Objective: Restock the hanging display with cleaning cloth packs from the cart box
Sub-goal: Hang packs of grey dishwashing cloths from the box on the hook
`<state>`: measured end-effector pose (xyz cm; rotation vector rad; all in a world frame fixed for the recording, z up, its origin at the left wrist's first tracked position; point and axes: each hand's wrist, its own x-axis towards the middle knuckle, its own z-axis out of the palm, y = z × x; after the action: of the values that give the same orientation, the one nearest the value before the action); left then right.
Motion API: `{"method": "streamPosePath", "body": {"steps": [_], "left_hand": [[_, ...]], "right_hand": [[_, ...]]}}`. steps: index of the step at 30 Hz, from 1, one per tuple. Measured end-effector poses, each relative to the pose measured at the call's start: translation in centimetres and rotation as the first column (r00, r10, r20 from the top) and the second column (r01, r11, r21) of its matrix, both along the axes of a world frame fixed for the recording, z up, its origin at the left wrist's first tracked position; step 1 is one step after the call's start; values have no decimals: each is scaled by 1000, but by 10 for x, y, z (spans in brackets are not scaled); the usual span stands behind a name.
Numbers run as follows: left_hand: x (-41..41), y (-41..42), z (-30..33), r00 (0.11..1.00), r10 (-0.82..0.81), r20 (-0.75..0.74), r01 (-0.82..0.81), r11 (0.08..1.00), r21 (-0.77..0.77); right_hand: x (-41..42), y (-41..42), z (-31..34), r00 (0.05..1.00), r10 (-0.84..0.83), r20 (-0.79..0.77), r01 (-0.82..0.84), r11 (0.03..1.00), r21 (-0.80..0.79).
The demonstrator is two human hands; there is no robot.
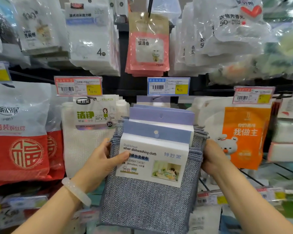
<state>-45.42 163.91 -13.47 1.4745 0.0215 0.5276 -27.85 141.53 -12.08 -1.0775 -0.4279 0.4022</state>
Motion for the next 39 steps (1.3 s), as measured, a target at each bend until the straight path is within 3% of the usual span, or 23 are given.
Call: {"method": "streamPosePath", "body": {"steps": [3, 9, 13, 23, 26, 32, 39], "left_hand": [[-3, 2, 0, 1000, -20, -14, 20, 1000, 11], [-2, -1, 2, 998, 5, -66, 8, 982, 187], [3, 3, 6, 997, 22, -72, -2, 964, 264], [16, 4, 10, 984, 176, -28, -152, 910, 385], [19, 0, 14, 986, 162, -46, -129, 900, 416], [26, -8, 31, 994, 111, 8, -99, 856, 508], [31, -10, 40, 999, 18, 38, -33, 886, 463]], "right_hand": [[3, -5, 7, 999, 29, 22, -30, 1000, 11], [5, -1, 14, 995, 40, 95, -36, 998, -47], [3, 3, 11, 994, 34, 107, -33, 999, -4], [4, -9, 16, 954, 163, 249, -153, 986, -62], [5, -7, 14, 970, 55, 238, -34, 995, -92], [12, -4, 18, 942, -173, 289, 180, 984, 3], [21, -3, 35, 908, -276, 315, 289, 957, 4]]}}
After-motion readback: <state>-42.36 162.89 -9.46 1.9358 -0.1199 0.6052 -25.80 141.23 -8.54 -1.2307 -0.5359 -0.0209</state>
